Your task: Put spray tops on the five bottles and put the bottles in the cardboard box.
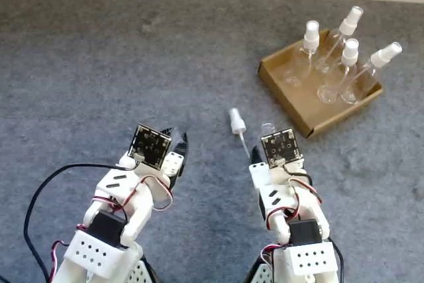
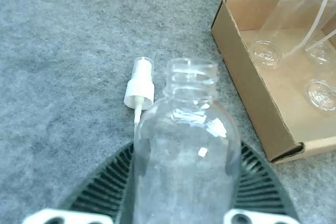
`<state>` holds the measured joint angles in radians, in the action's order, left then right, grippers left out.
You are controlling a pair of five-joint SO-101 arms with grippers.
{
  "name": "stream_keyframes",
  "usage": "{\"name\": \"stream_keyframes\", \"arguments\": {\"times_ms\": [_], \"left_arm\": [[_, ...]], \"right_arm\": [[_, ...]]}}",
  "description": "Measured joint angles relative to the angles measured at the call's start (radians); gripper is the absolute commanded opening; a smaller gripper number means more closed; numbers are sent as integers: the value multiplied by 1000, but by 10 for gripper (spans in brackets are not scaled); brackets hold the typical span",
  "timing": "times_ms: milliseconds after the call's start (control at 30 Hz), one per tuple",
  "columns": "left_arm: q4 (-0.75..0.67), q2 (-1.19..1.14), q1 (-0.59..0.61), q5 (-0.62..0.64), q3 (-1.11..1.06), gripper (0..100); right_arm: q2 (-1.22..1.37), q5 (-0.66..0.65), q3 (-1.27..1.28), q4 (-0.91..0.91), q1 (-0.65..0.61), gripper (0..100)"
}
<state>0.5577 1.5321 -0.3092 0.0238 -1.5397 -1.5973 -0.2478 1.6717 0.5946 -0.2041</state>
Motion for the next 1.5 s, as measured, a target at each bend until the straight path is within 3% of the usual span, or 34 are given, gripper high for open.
{"name": "stream_keyframes", "arguments": {"times_ms": [367,633,1000,1500], "left_arm": [[91,-18,2,-25,103,66],[117,-388,2,-46,272,69],[-130,-954,2,-46,407,71],[-149,-1036,0,-84,637,71]], "right_arm": [[0,0,0,0,0,171],[0,0,0,0,0,171],[0,0,0,0,0,171],[0,0,0,0,0,171]]}}
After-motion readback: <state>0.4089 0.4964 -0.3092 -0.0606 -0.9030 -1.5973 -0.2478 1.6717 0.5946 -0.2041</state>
